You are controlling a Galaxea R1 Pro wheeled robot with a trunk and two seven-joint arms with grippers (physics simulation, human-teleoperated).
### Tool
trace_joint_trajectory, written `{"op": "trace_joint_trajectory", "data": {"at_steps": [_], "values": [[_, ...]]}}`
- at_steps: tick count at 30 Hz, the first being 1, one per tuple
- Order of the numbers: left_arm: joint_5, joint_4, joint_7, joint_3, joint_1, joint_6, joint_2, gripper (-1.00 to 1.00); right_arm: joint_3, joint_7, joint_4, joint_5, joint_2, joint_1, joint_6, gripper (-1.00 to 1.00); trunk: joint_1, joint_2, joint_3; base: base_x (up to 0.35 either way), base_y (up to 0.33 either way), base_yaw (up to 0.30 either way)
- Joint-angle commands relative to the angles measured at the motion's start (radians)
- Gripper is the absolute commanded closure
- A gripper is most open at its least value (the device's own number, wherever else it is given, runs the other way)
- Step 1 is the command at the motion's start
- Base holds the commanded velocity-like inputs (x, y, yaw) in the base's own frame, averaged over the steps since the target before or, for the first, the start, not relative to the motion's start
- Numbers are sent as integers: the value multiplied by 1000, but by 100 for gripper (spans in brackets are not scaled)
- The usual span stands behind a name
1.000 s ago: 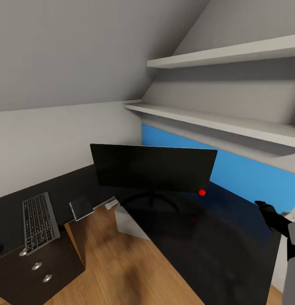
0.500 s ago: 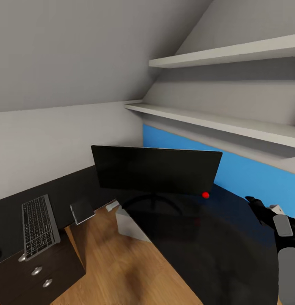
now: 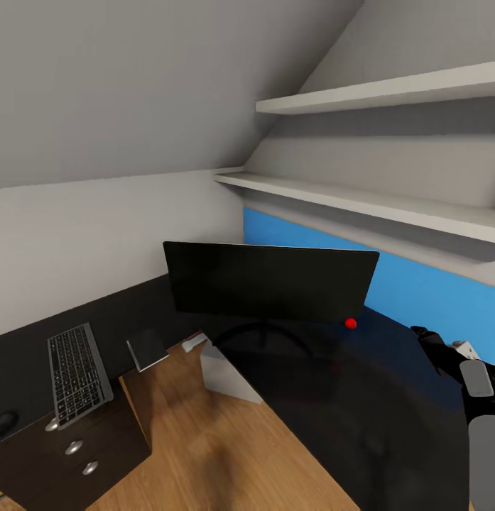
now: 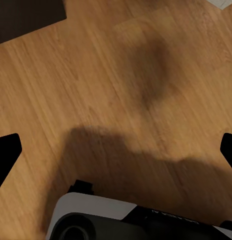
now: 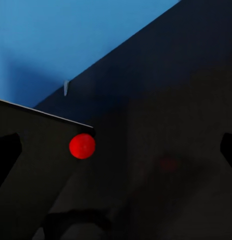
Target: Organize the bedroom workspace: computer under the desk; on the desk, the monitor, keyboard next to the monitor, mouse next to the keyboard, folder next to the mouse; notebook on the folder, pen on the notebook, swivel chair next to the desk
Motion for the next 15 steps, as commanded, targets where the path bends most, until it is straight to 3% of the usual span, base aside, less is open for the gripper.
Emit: {"op": "trace_joint_trajectory", "data": {"at_steps": [1, 6, 15], "values": [[5, -1, 8, -9, -1, -4, 1, -100, -5, 3, -1, -1, 0, -1, 8, -100, 1, -2, -2, 5, 8, 0], [5, -1, 7, -9, -1, -4, 1, -100, -8, 16, -25, -2, 1, -1, 8, -100, 1, -2, -2, 130, 56, 0], [5, -1, 8, -10, -1, -4, -2, -100, -9, 37, -56, 5, 1, 1, 6, -100, 1, -2, -2, 23, 7, 0]]}}
